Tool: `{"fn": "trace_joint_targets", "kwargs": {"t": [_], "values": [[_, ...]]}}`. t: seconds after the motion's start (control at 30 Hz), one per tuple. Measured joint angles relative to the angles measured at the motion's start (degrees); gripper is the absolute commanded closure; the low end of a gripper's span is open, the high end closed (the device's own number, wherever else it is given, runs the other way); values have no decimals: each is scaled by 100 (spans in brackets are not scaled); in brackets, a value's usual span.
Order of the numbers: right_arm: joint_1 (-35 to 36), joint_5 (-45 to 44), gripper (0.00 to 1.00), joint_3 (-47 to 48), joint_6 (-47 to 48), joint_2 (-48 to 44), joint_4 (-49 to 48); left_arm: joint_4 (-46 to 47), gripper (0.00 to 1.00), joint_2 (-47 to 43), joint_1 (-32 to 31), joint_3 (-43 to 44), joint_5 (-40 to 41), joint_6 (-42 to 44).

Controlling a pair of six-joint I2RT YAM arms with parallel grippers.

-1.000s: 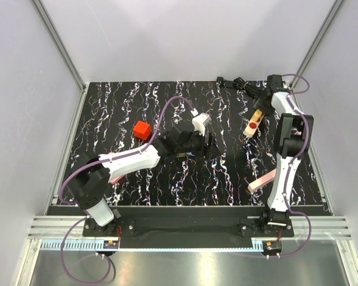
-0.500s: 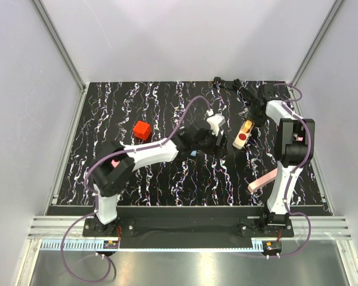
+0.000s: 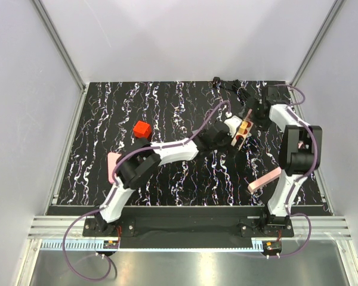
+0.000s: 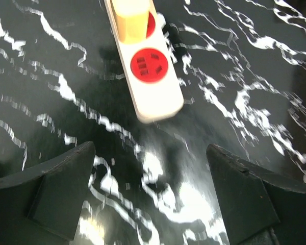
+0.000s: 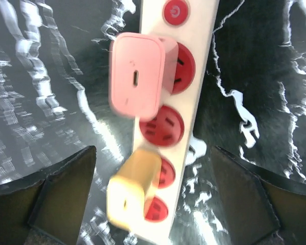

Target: Pull the plug off the socket

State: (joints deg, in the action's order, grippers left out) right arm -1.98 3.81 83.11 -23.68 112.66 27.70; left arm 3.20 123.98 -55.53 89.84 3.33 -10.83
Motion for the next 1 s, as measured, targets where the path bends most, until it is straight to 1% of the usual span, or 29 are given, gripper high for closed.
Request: {"fn": "trace_joint_targets", "kwargs": {"t": [0.1,0.2,0.3,0.43,0.57,0.63,0.73,0.77,0.83,0.87,0.9,0.97,1.0], "values": [[-350,297,0,-409,-63,-597,-315,-2,5,442,0,459,35,79],[-876,627,0,-909,-214,-1200,-734,-33,7,848,4,920,35,94],[-1320,789,0,-1266,-345,-1585,-1051,-125,9,1220,7,1423,37,76],[-1346,975,0,-1469,-437,-1681,-1338,-249,12,1530,7,1860,37,24],[-1285,1200,0,-1587,-535,-1676,-1478,-354,16,1681,7,2009,37,-118],[-1274,1246,1,-1631,-575,-1676,-1578,-372,21,1744,7,2020,37,-184],[-1274,1283,0,-1711,-632,-1676,-1698,-348,43,1829,7,2076,59,-315],[-1276,1283,0,-1749,-654,-1676,-1742,-361,56,1840,7,2100,59,-361],[-1285,1285,0,-1834,-710,-1676,-1829,-463,61,1853,9,2184,92,-461],[-1296,1300,0,-1893,-737,-1676,-1888,-479,69,1873,13,2212,85,-505],[-1311,1329,0,-1930,-763,-1676,-1915,-490,73,1878,22,2223,66,-540],[-1377,1412,0,-2024,-828,-1676,-2004,-498,78,1878,63,2223,-46,-640],[-1427,1486,0,-2085,-881,-1676,-2103,-501,86,1878,96,2223,-138,-706]]}}
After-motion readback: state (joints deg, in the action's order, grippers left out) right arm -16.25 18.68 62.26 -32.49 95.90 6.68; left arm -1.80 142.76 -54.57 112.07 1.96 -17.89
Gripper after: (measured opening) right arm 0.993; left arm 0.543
